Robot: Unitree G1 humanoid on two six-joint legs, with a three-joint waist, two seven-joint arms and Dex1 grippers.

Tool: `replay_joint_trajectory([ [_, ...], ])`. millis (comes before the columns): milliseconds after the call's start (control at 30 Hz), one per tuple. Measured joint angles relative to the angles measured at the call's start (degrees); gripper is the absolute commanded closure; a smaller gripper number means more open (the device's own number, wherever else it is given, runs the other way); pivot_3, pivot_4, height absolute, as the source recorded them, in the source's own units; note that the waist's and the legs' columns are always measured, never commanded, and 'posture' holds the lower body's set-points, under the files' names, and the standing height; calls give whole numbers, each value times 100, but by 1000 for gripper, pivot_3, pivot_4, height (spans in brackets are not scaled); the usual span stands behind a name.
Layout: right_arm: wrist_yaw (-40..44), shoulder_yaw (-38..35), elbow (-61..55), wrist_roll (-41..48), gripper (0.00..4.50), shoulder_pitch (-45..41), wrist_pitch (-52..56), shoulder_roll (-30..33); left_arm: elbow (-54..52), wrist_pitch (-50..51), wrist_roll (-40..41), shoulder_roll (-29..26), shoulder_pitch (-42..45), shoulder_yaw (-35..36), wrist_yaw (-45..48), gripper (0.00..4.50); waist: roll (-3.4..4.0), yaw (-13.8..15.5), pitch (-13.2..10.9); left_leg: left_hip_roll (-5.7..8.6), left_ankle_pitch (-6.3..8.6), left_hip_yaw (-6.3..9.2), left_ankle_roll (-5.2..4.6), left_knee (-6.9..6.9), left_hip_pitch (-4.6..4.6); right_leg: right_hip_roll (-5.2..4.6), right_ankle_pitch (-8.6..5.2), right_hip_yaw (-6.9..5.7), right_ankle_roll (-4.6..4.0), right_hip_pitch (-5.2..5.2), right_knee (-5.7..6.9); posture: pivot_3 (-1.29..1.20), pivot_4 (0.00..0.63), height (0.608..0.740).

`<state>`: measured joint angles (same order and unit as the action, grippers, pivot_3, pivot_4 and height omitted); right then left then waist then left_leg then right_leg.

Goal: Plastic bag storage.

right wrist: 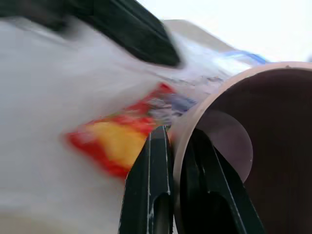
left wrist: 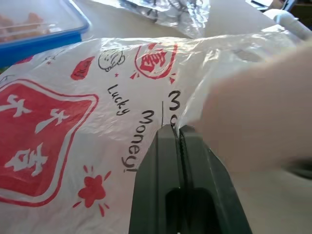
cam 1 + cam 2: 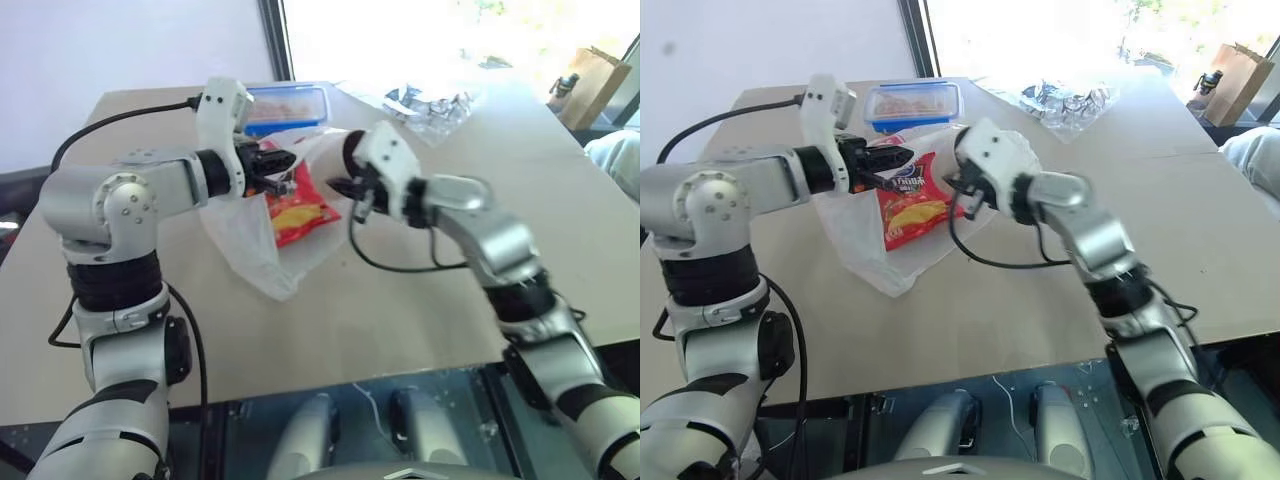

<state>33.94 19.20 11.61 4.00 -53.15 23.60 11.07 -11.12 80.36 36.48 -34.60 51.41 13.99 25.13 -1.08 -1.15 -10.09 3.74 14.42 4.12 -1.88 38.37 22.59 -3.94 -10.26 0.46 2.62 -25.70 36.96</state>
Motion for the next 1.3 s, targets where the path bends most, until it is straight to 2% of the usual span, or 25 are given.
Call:
replay_joint_trajectory([
  [67, -539, 151, 1901, -549, 4460, -625, -1176, -531, -196, 32, 141, 2, -1, 192, 8, 4500, 0, -16, 0, 2, 0, 1, 0, -7, 1, 0, 0, 1, 0, -3, -6, 0, 150, 740],
  [167, -910, 167, 3623, -840, 3440, -1273, -2049, -1094, -317, 64, 232, 121, -2, 346, -50, 4500, 0, -71, 0, 0, 0, 12, 0, -13, 9, 1, 0, 1, -1, -6, -17, 0, 150, 740],
  [233, -1112, 165, 4632, -1033, 2528, -1690, -2643, -1377, -408, 118, 313, 238, -11, 398, -138, 4500, 0, -101, 0, 1, 0, 18, 1, -21, 16, 1, -1, 1, -1, -8, -27, 0, 150, 740],
  [267, -1204, 136, 4988, -1097, 1918, -1820, -2901, -1411, -435, 152, 323, 247, -22, 419, -180, 4500, 0, -109, 0, 1, 0, 19, 1, -25, 17, 1, -1, 0, -1, -8, -32, 0, 150, 740],
  [300, -1255, 108, 5124, -1139, 1576, -1865, -3029, -1405, -456, 169, 334, 248, -42, 438, -194, 4500, 0, -113, 0, 1, 0, 20, 1, -27, 17, 1, -1, 0, -1, -8, -35, 0, 150, 740],
  [367, -1298, 54, 5353, -1231, 620, -1943, -3282, -1363, -500, 179, 347, 250, -126, 464, -263, 4500, 1, -132, -1, 1, 0, 19, 1, -29, 17, 3, -1, -7, -1, -9, -35, 0, 150, 740],
  [400, -1257, -20, 5409, -1243, 318, -1960, -3394, -1334, -516, 179, 346, 249, -187, 464, -302, 4500, 1, -141, -1, -1, 1, 19, 1, -29, 16, 6, -1, -11, -1, -9, -33, 0, 150, 740],
  [467, -986, -108, 5345, -1208, 318, -1935, -3447, -1284, -514, 175, 332, 286, -219, 464, -373, 4500, 1, -144, -1, -3, 0, 20, 1, -27, 15, 11, -1, -13, -1, -10, -28, 0, 150, 740],
  [600, -12, -209, 3844, -930, 318, -1232, -3199, -853, -348, 57, 226, 366, -218, 469, -559, 4500, 1, -127, -1, -2, 1, 23, 1, -16, 15, 8, -1, -16, -1, -7, -22, 0, 150, 740],
  [667, 323, -250, 2321, -786, 318, -486, -2603, -429, -146, -92, 133, 389, -224, 491, -618, 4500, 1, -108, -1, 0, 1, 26, 0, -11, 18, 4, -1, -20, 0, -5, -21, 0, 150, 740],
  [700, 398, -314, 1838, -697, 131, -270, -2305, -311, -81, -143, 103, 396, -224, 507, -622, 4500, 1, -116, -1, 0, 1, 25, 0, -9, 20, 4, -1, -20, 0, -8, -19, 0, 150, 740],
  [767, 468, -449, 1078, -559, 131, 4, -1799, -140, -22, -239, 77, 408, -222, 471, -616, 4500, 1, -118, -1, 0, 1, 25, 0, -8, 20, 4, -1, -21, 0, -8, -17, 0, 150, 740],
  [867, 706, -602, -1016, -259, 131, 725, -734, 393, 47, -436, 62, 402, -260, 365, -564, 4500, 1, -105, 0, -1, 1, 28, 1, -9, 20, 2, -1, -25, -1, -8, -17, 0, 150, 740],
  [1033, 539, -957, -3559, 433, 131, 1635, 1289, 765, 76, -577, 55, 360, -287, 197, -493, 4500, 1, -99, 0, -2, 1, 24, 0, -5, 18, -1, -1, -23, 0, -7, -10, 0, 150, 740],
  [1133, -68, -1366, -4096, 344, 131, 1677, 2099, 940, 100, -604, 53, 308, -287, 143, -455, 4500, -1, -84, 1, 2, 1, 24, 0, -4, 7, -1, 0, -24, 0, 3, -9, 0, 150, 740],
  [1200, -320, -1365, -3998, 187, 131, 1667, 2148, 922, 119, -620, 53, 265, -287, 120, -419, 4500, -1, -87, 1, 1, 0, 22, 0, -4, 7, 0, -1, -24, 0, 3, -8, 0, 150, 740],
  [1300, -1176, -1297, -2912, -230, 131, 1573, 2059, 386, 179, -759, 55, 190, -277, 9, -264, 4500, -1, -98, 2, -3, -5, 13, 9, -8, -5, 6, 3, -13, -8, 3, -1, 0, 150, 740],
])
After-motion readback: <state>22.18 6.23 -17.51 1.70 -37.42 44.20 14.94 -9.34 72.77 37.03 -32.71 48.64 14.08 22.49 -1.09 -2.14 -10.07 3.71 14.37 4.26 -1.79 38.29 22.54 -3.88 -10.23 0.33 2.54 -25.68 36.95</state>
